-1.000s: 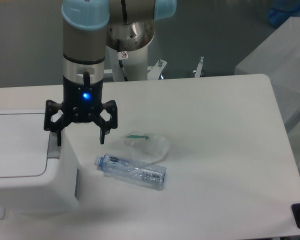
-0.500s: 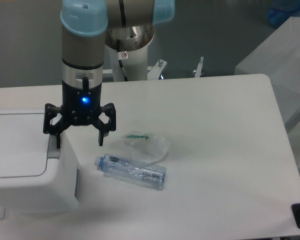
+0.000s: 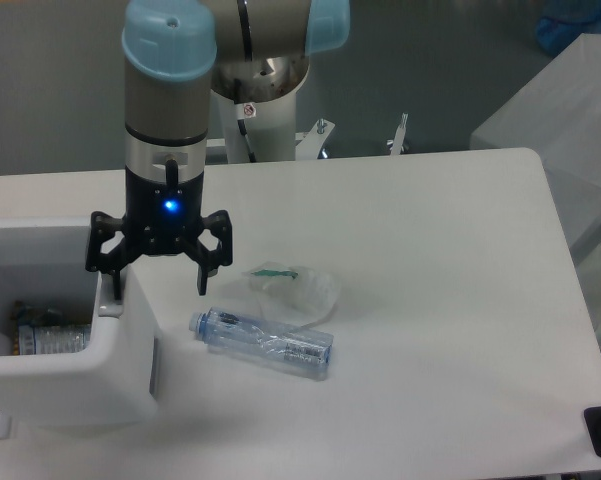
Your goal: Open the trash can
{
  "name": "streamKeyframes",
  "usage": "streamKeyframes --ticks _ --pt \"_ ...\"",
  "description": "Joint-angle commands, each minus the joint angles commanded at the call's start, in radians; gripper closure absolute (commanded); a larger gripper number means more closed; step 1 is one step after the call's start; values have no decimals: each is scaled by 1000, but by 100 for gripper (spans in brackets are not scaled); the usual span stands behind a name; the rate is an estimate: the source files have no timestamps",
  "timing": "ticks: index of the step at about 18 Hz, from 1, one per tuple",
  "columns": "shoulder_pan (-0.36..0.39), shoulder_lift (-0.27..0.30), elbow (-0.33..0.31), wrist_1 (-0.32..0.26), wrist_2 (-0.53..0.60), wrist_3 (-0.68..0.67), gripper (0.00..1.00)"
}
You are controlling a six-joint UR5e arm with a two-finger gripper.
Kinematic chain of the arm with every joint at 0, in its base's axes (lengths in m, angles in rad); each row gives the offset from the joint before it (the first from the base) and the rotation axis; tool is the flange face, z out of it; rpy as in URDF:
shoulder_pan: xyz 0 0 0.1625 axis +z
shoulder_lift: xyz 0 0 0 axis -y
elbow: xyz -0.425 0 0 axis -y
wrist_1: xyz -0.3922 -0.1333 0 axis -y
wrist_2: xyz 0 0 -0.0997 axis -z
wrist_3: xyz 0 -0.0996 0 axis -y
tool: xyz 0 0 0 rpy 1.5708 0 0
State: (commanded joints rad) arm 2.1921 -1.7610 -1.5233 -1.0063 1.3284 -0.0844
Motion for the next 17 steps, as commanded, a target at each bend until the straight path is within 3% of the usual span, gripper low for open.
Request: streamKeyframes --ticks 5,9,14,17 --pt "2 -5 89 15 6 15 0" --pt "37 0 120 22 128 38 0" --pt "63 6 106 2 244 243 0" --pt "87 8 104 -58 285 349 0"
